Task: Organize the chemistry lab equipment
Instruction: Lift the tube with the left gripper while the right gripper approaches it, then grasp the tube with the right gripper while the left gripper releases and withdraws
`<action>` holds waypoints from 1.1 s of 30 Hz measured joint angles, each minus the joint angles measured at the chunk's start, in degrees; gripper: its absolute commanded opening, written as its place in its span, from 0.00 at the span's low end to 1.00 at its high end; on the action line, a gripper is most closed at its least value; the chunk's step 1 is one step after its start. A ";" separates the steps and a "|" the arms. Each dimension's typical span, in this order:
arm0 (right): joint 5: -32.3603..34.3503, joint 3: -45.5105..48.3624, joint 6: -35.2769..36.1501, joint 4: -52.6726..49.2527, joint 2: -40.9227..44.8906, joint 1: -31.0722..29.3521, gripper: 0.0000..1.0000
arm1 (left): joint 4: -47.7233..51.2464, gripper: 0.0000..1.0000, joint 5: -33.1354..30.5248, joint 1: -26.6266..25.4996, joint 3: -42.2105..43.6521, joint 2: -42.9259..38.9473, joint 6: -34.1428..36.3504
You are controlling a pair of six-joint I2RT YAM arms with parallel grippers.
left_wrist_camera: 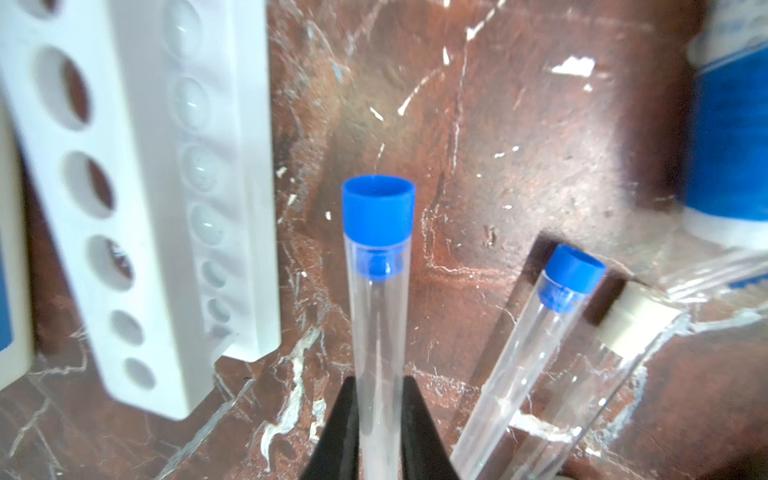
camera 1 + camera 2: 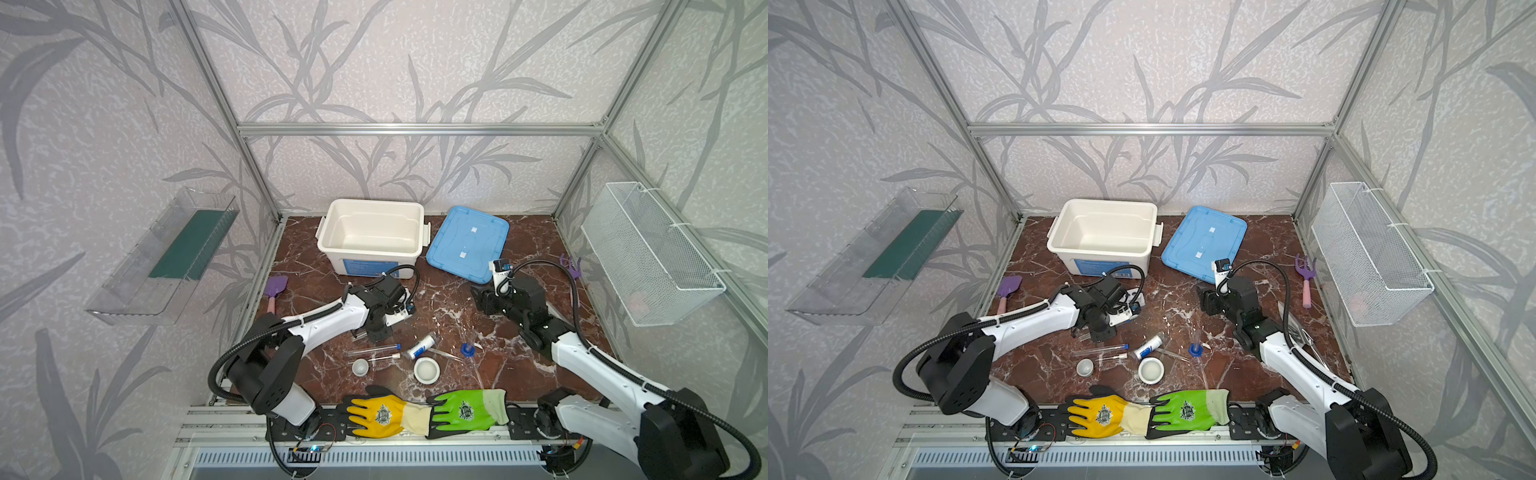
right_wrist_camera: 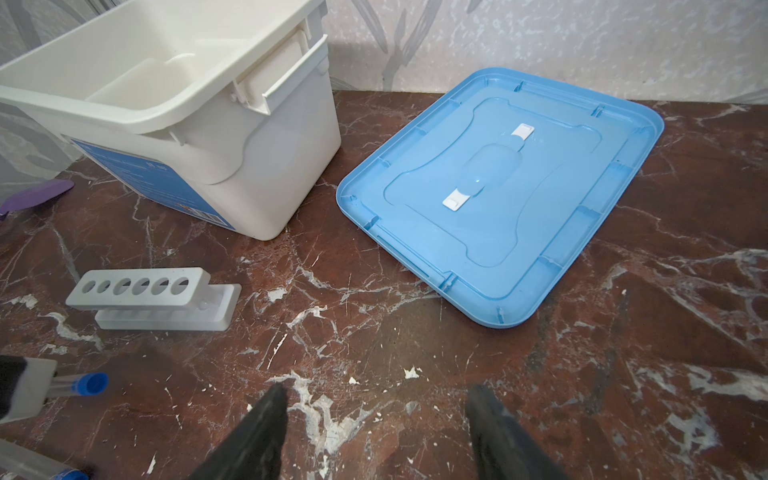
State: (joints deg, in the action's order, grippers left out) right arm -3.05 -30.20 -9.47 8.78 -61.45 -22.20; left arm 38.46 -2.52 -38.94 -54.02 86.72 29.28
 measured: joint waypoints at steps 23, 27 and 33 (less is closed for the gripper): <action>-14.03 -15.47 -0.44 -12.79 1.14 -14.27 0.69 | -28.59 0.19 16.92 0.50 12.20 -31.52 -19.82; -16.17 -15.76 -1.46 -9.49 0.57 -17.55 0.68 | -31.54 0.19 19.65 1.16 12.31 -33.94 -21.73; -19.08 -15.89 -4.50 -2.49 -2.16 -19.61 0.62 | -32.57 0.19 22.27 1.25 12.76 -34.51 -22.99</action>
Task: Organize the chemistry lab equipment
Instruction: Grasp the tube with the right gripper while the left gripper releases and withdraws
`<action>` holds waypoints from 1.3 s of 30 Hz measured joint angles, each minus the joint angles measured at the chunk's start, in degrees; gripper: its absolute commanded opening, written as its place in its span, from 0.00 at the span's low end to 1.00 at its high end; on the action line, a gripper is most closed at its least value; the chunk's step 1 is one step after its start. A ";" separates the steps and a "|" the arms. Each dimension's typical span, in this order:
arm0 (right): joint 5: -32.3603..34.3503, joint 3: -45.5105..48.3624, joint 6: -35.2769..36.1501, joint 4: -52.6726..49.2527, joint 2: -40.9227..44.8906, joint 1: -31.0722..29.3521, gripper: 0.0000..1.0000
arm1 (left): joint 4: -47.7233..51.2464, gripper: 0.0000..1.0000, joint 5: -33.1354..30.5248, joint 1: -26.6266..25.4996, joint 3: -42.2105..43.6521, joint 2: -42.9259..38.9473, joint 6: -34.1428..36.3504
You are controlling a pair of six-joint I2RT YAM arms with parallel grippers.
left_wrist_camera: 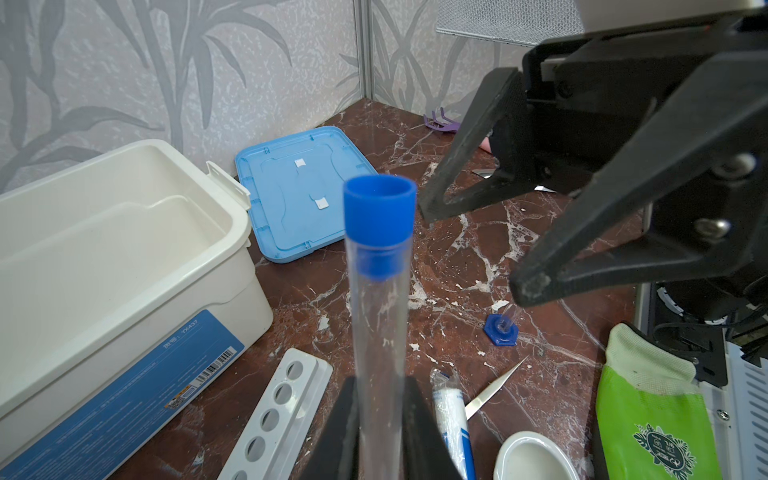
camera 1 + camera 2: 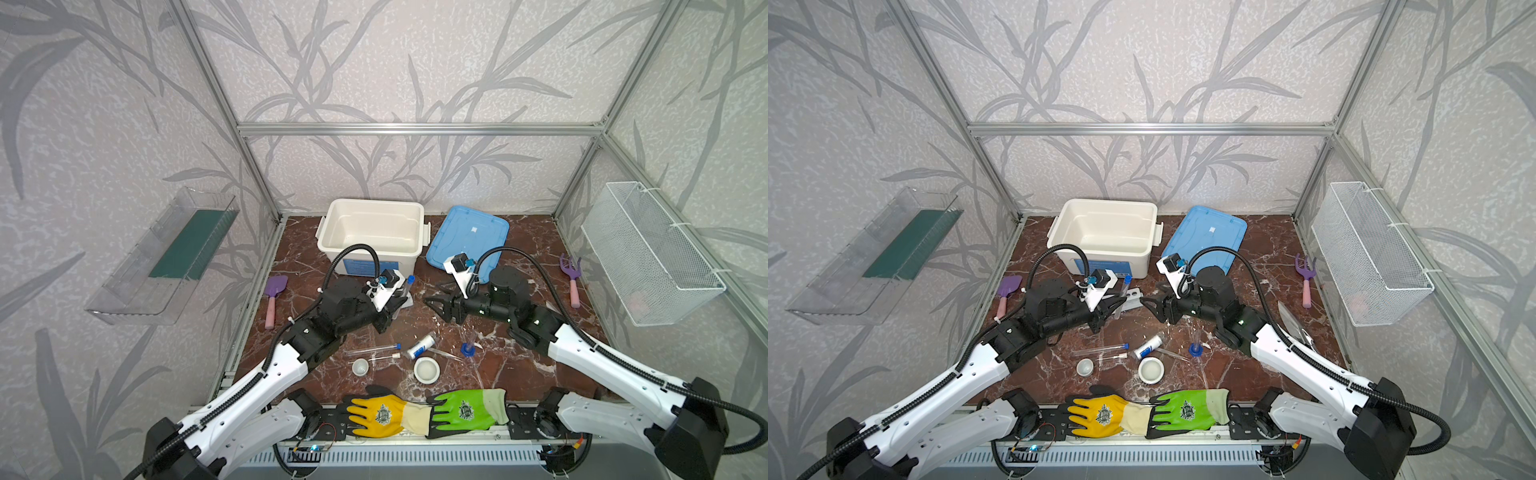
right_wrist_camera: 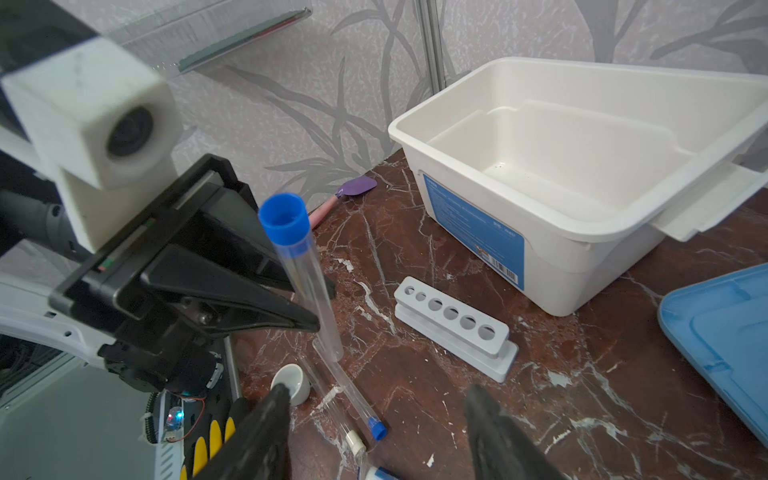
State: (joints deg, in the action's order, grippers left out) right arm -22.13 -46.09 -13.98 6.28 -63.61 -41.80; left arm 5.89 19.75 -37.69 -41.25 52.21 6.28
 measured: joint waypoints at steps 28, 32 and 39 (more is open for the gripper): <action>-7.17 -2.64 -7.04 16.22 -9.60 -2.80 0.22 | 0.07 0.19 2.43 0.17 0.15 0.83 -0.79; -6.14 -2.64 -7.02 16.15 -9.60 -2.51 0.14 | 0.07 0.19 2.54 0.15 0.15 0.81 -0.85; -6.40 -2.64 -7.34 16.48 -9.60 -3.02 0.08 | 0.07 0.49 2.25 0.15 0.17 0.81 -0.46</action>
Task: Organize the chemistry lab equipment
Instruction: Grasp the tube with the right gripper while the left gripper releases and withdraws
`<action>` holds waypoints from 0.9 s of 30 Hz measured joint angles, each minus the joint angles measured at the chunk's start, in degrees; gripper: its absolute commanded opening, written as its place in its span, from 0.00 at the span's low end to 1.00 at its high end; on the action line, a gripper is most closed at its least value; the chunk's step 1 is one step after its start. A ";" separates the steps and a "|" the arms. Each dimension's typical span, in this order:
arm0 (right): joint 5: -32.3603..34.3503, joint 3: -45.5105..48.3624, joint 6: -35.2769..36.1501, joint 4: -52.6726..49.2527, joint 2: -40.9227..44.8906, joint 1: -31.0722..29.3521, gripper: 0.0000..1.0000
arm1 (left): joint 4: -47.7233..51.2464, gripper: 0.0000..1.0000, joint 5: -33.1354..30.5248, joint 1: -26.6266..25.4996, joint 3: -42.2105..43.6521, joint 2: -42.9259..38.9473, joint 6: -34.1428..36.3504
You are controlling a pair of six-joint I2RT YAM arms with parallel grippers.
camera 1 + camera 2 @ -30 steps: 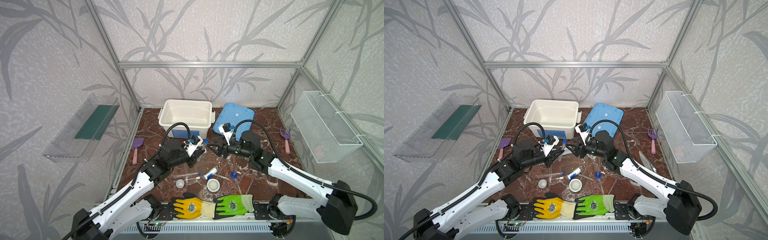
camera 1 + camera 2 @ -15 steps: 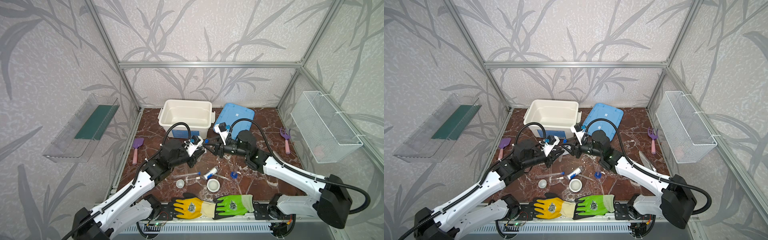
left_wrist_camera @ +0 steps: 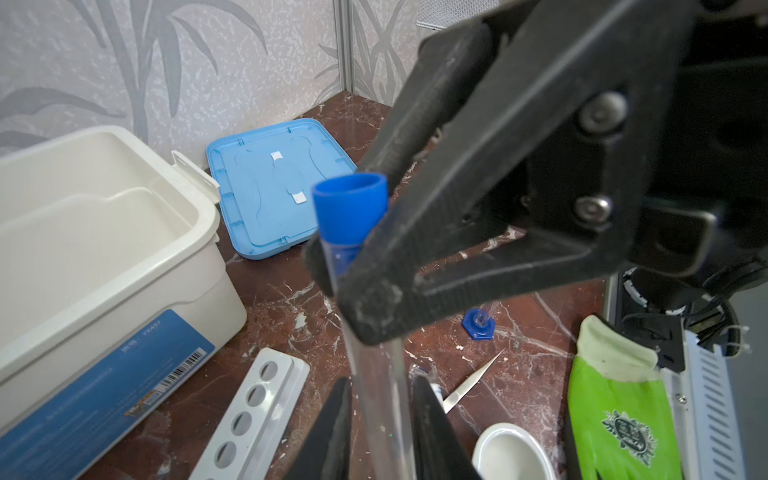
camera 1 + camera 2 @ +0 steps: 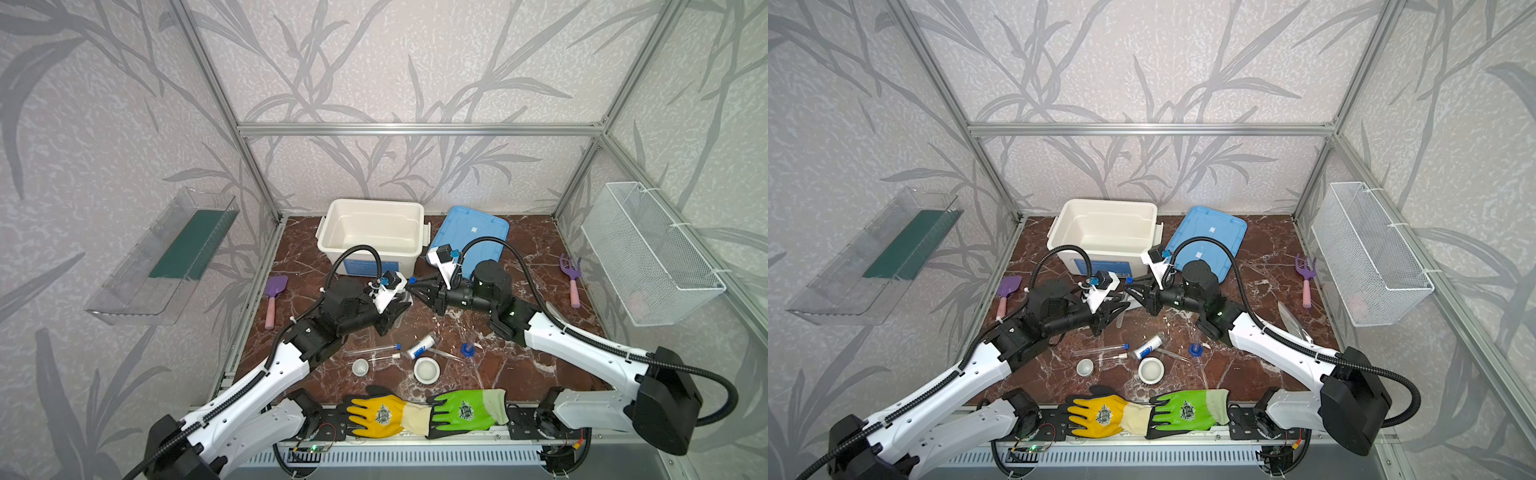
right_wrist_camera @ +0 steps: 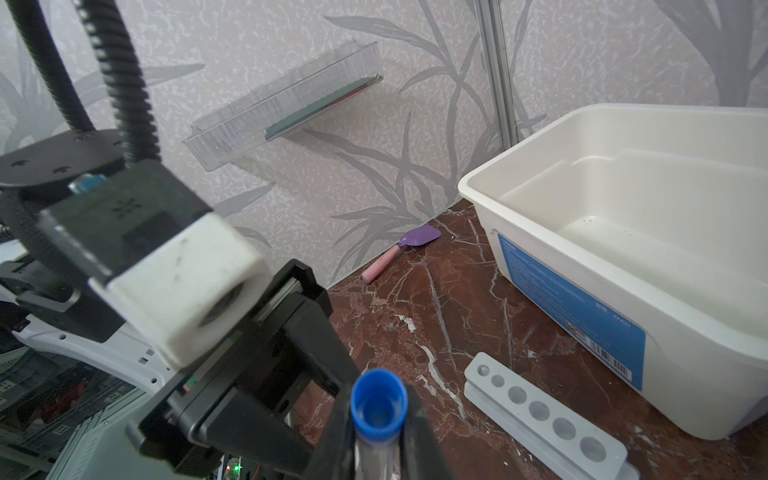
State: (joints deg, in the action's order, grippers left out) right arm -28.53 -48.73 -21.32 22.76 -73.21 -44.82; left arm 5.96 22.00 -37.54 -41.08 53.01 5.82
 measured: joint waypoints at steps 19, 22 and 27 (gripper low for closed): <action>9.81 -5.68 10.14 -5.55 -2.58 -1.01 0.08 | -0.92 0.79 -19.08 0.22 2.23 -10.27 -4.37; 10.91 -7.26 11.76 -5.57 -4.96 -1.05 0.08 | -0.22 0.82 -22.56 1.14 3.72 -15.72 -6.80; 12.31 -8.79 14.23 -5.44 -8.81 -1.57 0.08 | 2.25 0.83 -28.28 3.96 6.58 -24.13 -12.98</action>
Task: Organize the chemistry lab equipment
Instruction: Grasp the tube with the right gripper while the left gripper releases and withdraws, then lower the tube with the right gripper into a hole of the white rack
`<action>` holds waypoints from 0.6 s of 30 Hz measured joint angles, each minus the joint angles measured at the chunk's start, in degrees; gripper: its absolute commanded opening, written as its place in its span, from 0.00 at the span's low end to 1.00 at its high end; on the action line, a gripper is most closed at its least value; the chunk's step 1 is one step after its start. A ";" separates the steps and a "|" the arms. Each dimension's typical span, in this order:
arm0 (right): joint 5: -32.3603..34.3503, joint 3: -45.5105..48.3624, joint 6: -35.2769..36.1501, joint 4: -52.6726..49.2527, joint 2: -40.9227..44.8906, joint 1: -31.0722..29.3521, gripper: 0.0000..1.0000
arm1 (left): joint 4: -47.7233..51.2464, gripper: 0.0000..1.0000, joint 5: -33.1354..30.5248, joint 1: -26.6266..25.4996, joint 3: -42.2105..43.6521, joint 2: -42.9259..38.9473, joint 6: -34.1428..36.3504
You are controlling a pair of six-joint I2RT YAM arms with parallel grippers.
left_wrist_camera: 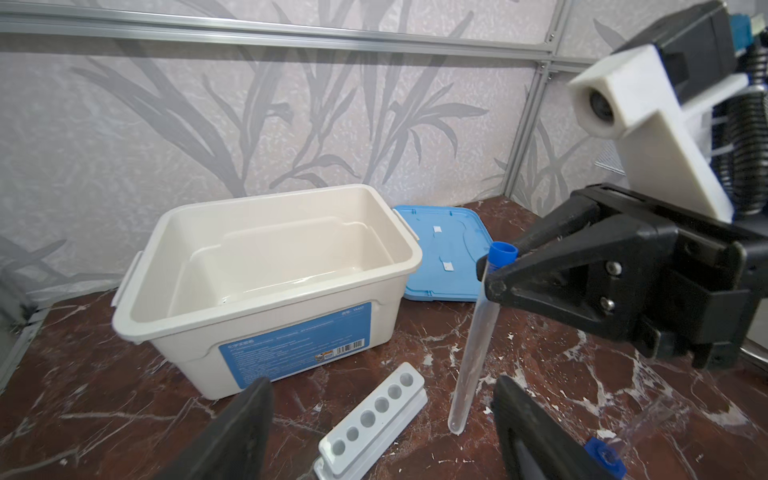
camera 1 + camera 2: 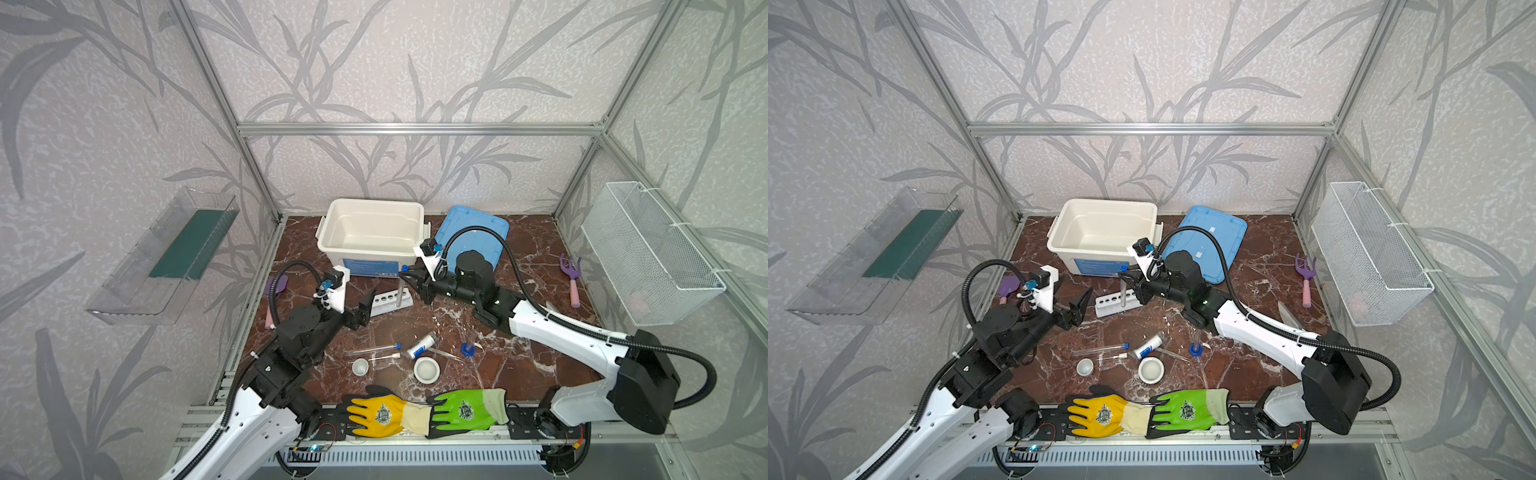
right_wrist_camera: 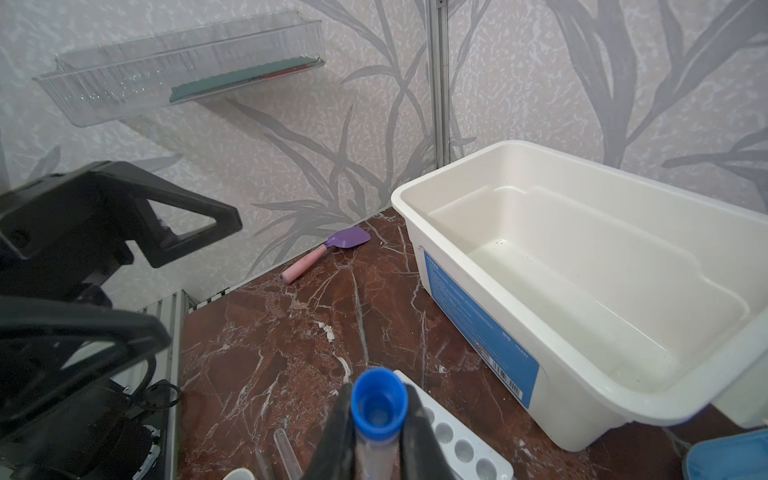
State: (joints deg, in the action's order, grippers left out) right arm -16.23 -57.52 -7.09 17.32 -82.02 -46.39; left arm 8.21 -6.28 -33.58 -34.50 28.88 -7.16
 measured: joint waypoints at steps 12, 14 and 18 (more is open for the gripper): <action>3.21 -4.04 3.56 3.72 -10.27 -2.38 0.07 | 10.36 0.82 -9.11 0.61 2.95 -8.35 -7.04; 3.78 -4.61 3.80 4.68 -11.93 -2.49 0.07 | 11.76 0.82 -9.09 0.61 2.95 -8.33 -7.06; 4.37 -5.68 3.98 6.03 -14.91 -2.69 0.07 | 13.31 0.82 -9.05 0.59 2.95 -8.35 -7.41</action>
State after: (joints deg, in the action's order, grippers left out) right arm -11.86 -63.20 -3.11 23.35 -96.92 -49.08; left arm 21.52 -15.33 -32.99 -31.55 20.53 -14.57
